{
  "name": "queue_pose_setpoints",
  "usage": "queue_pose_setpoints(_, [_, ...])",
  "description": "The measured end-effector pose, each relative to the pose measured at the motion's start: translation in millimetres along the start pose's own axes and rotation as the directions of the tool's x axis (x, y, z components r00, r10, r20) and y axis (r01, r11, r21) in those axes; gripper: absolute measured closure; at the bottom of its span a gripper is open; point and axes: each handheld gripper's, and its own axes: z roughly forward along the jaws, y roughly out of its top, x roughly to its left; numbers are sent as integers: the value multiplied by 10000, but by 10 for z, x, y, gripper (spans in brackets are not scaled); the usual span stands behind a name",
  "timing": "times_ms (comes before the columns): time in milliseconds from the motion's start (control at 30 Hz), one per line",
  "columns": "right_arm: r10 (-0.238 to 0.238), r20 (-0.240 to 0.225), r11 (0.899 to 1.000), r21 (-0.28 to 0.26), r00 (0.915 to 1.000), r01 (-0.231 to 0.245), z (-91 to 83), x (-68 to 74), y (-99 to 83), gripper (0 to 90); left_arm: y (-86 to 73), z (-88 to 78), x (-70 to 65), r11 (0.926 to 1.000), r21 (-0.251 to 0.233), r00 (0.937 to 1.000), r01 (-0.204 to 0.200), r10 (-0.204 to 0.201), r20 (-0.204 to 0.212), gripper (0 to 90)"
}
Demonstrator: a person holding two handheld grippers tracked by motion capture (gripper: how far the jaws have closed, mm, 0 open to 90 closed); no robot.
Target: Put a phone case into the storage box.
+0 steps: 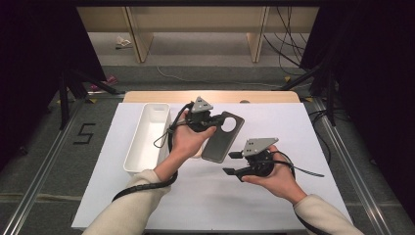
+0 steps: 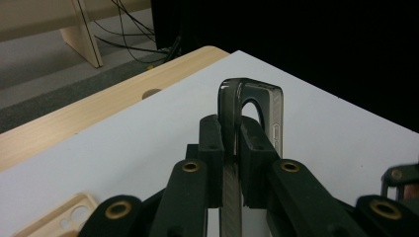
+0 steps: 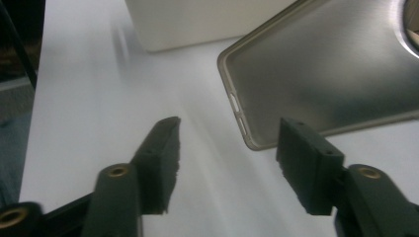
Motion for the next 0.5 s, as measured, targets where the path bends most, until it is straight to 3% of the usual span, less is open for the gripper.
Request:
queue_pose_setpoints(233, [730, -146, 9955, -590, 9972, -737, -60, -28, -60, 271, -60, -166, 161, 9984, -564, 9998, -43, 33, -184, 813])
queue_pose_setpoints(500, [1141, -37, 9885, -992, 9935, -1139, -151, -42, -130, 226, -63, -408, 330, 9939, -1097, 9990, -117, 68, -449, 813])
